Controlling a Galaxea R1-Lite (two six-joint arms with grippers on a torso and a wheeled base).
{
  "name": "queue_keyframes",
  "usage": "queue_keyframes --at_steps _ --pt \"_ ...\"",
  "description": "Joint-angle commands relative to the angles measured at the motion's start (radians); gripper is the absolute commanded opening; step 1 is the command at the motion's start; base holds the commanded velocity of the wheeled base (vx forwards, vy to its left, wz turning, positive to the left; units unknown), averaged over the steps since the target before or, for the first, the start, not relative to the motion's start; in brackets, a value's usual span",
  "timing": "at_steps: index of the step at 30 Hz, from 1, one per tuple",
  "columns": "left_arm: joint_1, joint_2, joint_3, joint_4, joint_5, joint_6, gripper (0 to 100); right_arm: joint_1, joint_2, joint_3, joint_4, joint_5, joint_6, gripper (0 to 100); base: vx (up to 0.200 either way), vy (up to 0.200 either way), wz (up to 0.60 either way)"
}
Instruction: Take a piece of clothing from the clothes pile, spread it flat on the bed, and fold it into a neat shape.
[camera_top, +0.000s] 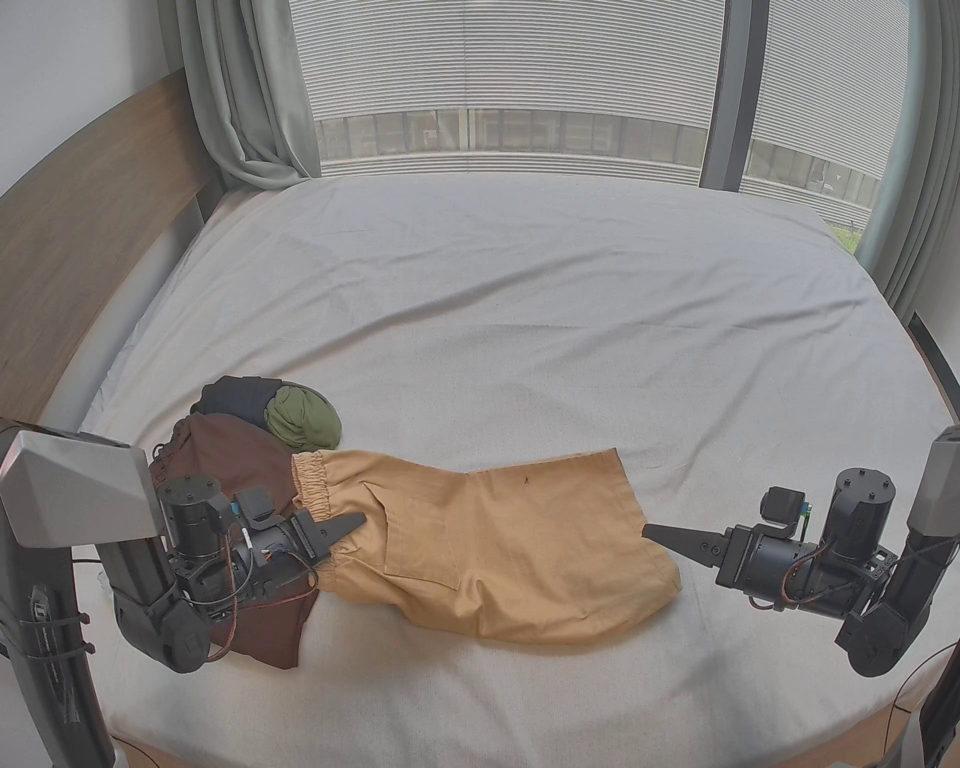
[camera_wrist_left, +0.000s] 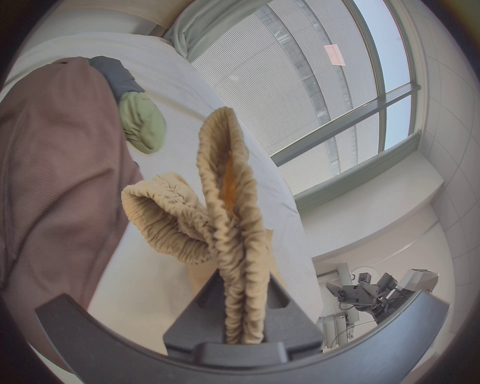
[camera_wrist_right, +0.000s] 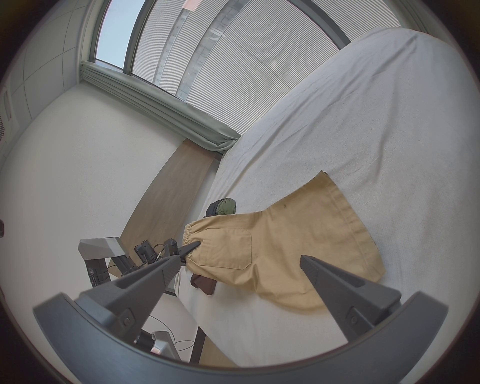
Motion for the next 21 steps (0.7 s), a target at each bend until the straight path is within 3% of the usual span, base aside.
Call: queue_keyframes --at_steps 1,9,21 --pt "-0.079 -0.020 -0.052 0.001 0.004 -0.029 0 -0.001 0.006 -0.001 0.000 0.001 0.000 100 0.000 0.000 0.00" --pt "-0.182 -0.014 -0.148 0.010 0.009 -0.071 0 -0.001 0.006 -0.003 0.000 0.001 0.000 100 0.000 0.000 0.00" --pt "-0.252 -0.001 -0.228 0.062 0.014 -0.075 0 -0.005 0.006 -0.011 -0.002 -0.001 0.000 100 0.000 0.000 0.00"
